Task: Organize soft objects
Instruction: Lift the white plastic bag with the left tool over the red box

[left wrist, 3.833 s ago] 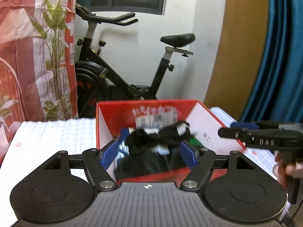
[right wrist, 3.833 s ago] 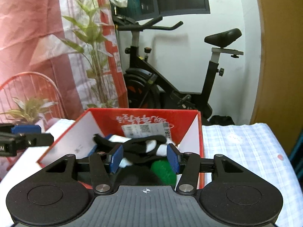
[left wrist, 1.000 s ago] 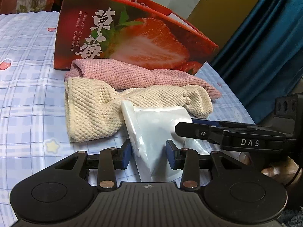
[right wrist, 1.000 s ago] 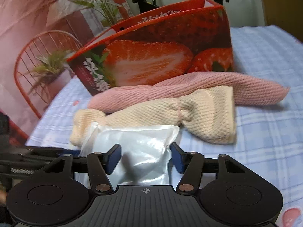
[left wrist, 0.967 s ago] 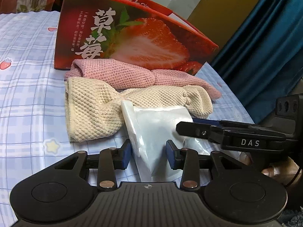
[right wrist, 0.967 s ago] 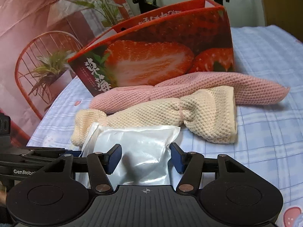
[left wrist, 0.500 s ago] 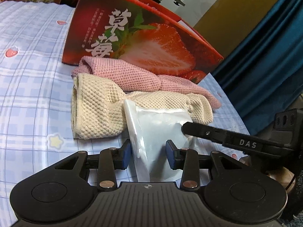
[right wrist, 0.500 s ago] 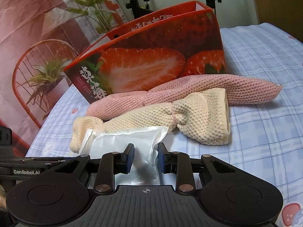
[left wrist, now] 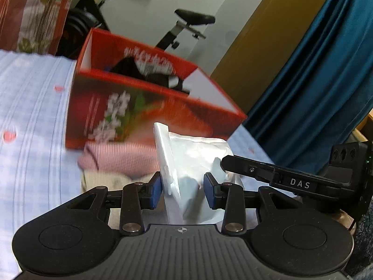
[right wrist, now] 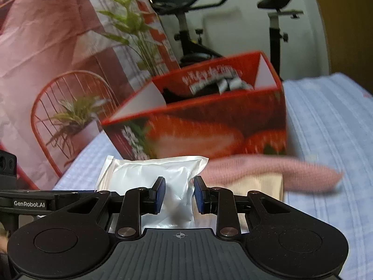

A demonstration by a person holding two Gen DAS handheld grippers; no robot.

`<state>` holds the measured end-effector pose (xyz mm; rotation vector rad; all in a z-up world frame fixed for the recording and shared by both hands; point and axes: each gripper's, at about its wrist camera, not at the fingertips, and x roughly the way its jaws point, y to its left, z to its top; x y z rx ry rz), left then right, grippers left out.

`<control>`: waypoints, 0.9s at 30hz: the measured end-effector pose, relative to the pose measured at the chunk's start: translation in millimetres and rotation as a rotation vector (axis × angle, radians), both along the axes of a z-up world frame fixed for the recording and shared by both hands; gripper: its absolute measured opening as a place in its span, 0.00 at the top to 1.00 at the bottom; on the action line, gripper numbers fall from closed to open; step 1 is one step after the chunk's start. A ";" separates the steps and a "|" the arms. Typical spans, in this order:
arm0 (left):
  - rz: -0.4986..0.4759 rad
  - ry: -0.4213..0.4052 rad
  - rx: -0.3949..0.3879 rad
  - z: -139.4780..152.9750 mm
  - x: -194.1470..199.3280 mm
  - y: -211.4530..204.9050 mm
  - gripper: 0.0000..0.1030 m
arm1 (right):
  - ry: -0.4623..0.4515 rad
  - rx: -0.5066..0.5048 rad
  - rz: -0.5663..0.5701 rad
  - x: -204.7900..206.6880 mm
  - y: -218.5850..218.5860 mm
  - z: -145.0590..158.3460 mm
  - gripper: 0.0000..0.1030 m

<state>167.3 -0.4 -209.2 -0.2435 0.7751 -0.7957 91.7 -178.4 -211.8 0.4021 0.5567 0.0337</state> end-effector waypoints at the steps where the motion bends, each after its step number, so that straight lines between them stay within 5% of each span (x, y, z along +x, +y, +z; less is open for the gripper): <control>1: 0.001 -0.011 -0.001 6.4 3.0 -0.9 0.61 | -0.010 -0.005 0.002 1.8 -1.1 4.4 0.74; 17: 0.029 -0.090 -0.018 58.3 64.6 -26.4 0.61 | -0.098 -0.037 0.008 51.3 -31.5 65.3 0.74; 27: 0.072 -0.169 0.018 70.1 128.6 -50.1 0.61 | -0.139 -0.088 0.009 123.5 -56.9 90.4 0.73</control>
